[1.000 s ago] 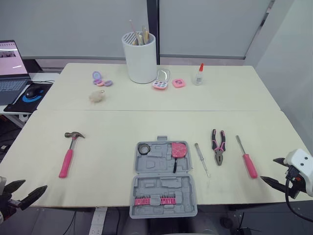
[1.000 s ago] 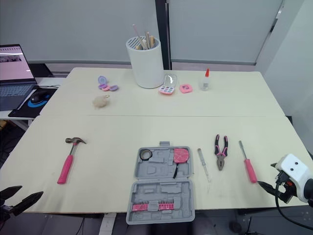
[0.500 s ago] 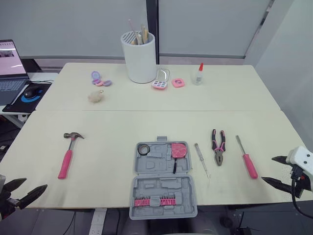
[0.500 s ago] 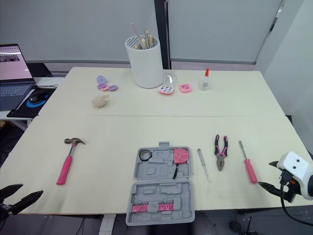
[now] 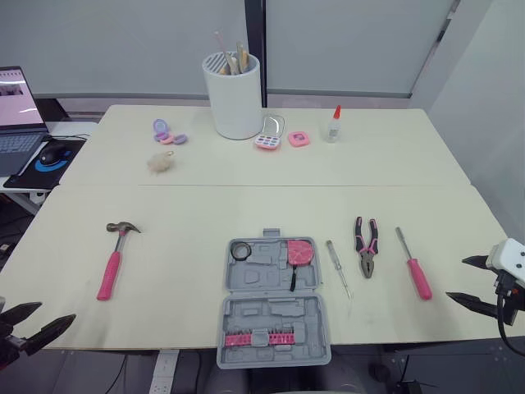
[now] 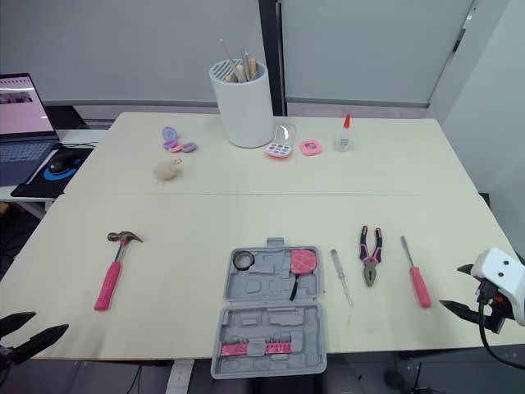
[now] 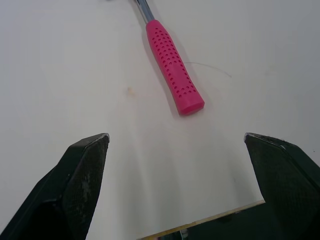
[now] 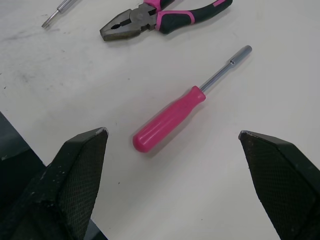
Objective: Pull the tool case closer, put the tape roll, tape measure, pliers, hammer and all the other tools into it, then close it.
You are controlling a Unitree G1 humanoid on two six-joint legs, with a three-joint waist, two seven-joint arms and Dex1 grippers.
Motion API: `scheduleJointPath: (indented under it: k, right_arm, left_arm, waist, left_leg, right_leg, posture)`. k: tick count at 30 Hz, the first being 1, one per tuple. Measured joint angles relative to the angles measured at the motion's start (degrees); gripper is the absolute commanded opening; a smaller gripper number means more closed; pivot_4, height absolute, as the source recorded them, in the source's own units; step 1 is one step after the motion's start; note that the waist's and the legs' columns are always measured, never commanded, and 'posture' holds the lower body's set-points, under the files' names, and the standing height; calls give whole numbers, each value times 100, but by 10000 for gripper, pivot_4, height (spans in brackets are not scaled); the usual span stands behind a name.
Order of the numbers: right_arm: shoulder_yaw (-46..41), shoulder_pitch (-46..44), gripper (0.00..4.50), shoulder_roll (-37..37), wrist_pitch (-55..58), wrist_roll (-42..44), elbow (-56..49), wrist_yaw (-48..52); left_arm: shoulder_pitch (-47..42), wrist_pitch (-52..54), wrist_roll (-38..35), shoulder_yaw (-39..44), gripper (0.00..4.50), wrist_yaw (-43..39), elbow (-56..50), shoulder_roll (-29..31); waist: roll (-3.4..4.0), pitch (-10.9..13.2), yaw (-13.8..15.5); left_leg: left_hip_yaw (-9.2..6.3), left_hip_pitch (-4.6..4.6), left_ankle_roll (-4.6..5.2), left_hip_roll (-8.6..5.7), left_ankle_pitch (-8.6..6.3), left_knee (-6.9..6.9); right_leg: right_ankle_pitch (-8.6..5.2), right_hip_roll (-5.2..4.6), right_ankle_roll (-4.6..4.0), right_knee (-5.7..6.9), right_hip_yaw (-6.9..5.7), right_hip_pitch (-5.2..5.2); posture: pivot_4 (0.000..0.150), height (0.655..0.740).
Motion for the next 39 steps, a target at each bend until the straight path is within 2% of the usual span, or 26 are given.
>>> scheduleJointPath:
  k: [6, 12, 15, 18, 21, 25, 36, 39]
  right_arm:
    - [-12, -29, 44650, 280, -374, 39, -221, -156]
    - [21, 169, 44650, 752, 439, 496, -1523, -565]
    - [406, 58, 44650, 1369, 1110, 473, -2102, -1392]
    - [1362, -285, 44650, 2164, 1708, 133, -2434, -2525]
    - [2017, -486, 44650, 2620, 2031, -399, -2408, -3361]
    - [2352, -857, 44650, 3247, 2325, -755, -2050, -4208]
    - [2709, -1614, 44650, 4247, 2643, -965, -857, -5229]
    - [2694, -1661, 38120, 4591, 2666, -967, -735, -5534]
  left_arm:
    - [-28, -385, -18, -399, 45000, -262, -1428, -40]
    - [-581, -219, -245, -1317, 45000, -416, -2964, -73]
    - [-916, -54, -344, -1751, 45000, -494, -3407, -72]
    - [-1403, 127, -470, -2297, 45000, -509, -3817, -80]
    - [-1697, 250, -542, -2596, 45000, -559, -4006, -79]
    - [-1951, 418, -565, -2829, 45000, -546, -4194, -82]
    - [-2104, 748, -610, -3192, 45000, -336, -4757, -147]
    - [-2228, 829, -750, -3200, 45000, -301, -4856, -202]
  waist:
    - [12, -6, 44]
    - [8, -7, 99]
    - [-3, -11, 83]
    - [14, -6, 86]
    - [18, -6, 86]
    - [17, -7, 90]
    - [19, -7, 85]
    - [19, -7, 86]
  left_leg:
    - [2, 4, -1, -5, 1, 0]
    - [-5, 2, -1, -2, 0, -3]
    - [-9, 8, -2, 1, 1, -10]
    - [-13, 8, -22, 1, 13, -9]
    - [-5, 5, -22, -2, 14, -10]
    - [-9, -1, -22, -2, 14, -11]
    - [-12, -2, -22, -2, 14, -13]
    - [-13, -2, -22, -1, 14, -13]
  right_leg:
    - [3, -3, 5, -2, 6, 9]
    - [4, 7, 5, -2, 3, 10]
    - [4, 13, 6, -3, 3, 14]
    - [4, 17, 6, 0, 5, 11]
    - [4, 17, 7, 0, 10, 6]
    - [5, 20, 7, 0, 8, 0]
    - [5, 21, 6, 5, 8, -2]
    - [5, 21, 6, 5, 7, -2]
  posture:
    - [1500, 7376]
    - [1500, 7376]
    - [1500, 7376]
    - [1500, 7376]
    - [1500, 7376]
    - [1500, 7376]
    - [1500, 7376]
    - [1500, 7376]
